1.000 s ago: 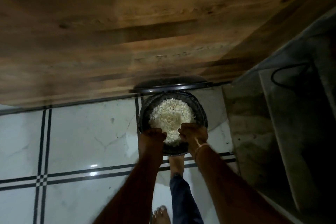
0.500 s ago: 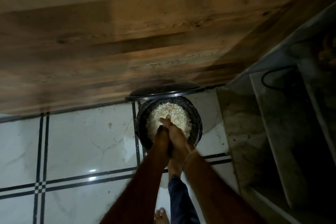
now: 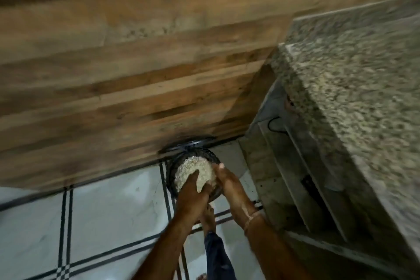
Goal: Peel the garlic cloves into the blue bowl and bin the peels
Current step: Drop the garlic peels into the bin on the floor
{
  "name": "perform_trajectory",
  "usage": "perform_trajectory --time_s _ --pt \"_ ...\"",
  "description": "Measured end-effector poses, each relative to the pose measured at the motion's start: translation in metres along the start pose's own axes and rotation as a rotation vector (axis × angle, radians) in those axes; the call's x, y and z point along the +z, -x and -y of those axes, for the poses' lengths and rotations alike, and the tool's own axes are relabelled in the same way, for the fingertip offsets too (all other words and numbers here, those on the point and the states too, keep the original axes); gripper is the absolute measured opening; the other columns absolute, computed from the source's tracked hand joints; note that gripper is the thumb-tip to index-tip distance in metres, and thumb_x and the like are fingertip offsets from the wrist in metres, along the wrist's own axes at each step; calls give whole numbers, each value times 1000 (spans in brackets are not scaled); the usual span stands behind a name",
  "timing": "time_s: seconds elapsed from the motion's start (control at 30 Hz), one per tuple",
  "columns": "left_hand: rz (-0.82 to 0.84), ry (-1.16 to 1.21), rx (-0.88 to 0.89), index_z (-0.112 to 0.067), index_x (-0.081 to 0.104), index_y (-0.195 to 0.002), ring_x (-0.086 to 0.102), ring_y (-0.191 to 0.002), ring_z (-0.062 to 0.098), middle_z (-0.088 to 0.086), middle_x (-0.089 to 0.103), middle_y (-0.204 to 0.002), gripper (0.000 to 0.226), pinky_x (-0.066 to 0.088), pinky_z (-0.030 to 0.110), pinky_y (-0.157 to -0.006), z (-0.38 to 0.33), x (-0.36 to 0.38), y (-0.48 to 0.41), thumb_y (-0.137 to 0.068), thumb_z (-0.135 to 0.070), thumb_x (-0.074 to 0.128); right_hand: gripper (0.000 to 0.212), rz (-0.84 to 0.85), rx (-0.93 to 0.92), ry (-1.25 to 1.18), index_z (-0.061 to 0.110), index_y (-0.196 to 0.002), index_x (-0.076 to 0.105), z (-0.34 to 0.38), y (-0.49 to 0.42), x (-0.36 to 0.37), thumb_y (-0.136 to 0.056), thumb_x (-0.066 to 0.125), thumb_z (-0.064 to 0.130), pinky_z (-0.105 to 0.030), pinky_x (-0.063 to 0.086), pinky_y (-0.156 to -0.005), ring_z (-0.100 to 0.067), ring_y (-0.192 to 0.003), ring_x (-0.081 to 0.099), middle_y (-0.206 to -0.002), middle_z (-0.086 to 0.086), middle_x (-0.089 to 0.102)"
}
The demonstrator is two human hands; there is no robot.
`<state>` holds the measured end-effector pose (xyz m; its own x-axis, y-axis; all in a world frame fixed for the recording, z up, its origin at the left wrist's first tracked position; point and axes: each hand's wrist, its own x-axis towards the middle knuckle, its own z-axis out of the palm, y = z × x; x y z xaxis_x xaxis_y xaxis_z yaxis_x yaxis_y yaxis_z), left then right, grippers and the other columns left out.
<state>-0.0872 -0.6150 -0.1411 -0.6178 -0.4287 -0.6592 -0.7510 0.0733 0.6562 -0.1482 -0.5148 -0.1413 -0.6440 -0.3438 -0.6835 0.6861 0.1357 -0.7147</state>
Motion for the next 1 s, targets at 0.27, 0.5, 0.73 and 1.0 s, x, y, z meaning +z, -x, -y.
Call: perform_trajectory --time_s 0.27,0.5,0.73,1.0 --pt "19 -171 419 -18 57 -142 53 -134 19 2 58 -146 43 37 24 -108 -58 20 182 -101 -30 64 19 -330 -392 268 37 -123 63 5 217 -70 -109 50 38 -5 45 -83 4 -106 60 -114 23 63" --pt "179 -337 713 -31 58 -137 53 -133 13 -8 59 -142 37 45 32 -107 -78 110 271 -100 -36 64 26 -611 -479 252 33 -120 68 -31 328 -182 -106 51 45 -42 59 -91 -7 -99 68 -109 10 72" --pt "296 -519 861 -26 62 -135 57 -127 13 -7 61 -139 36 39 17 -95 -87 243 341 -99 -27 67 24 -881 -504 272 25 -123 74 -75 405 -310 -106 57 32 -35 55 -98 -4 -109 65 -119 11 72" --pt "436 -570 894 -21 66 -131 61 -112 10 -6 65 -125 38 46 22 -90 -81 385 401 -94 -21 73 26 -975 -392 403 22 -127 71 -137 462 -435 -104 61 30 -39 57 -92 -15 -109 68 -124 4 71"
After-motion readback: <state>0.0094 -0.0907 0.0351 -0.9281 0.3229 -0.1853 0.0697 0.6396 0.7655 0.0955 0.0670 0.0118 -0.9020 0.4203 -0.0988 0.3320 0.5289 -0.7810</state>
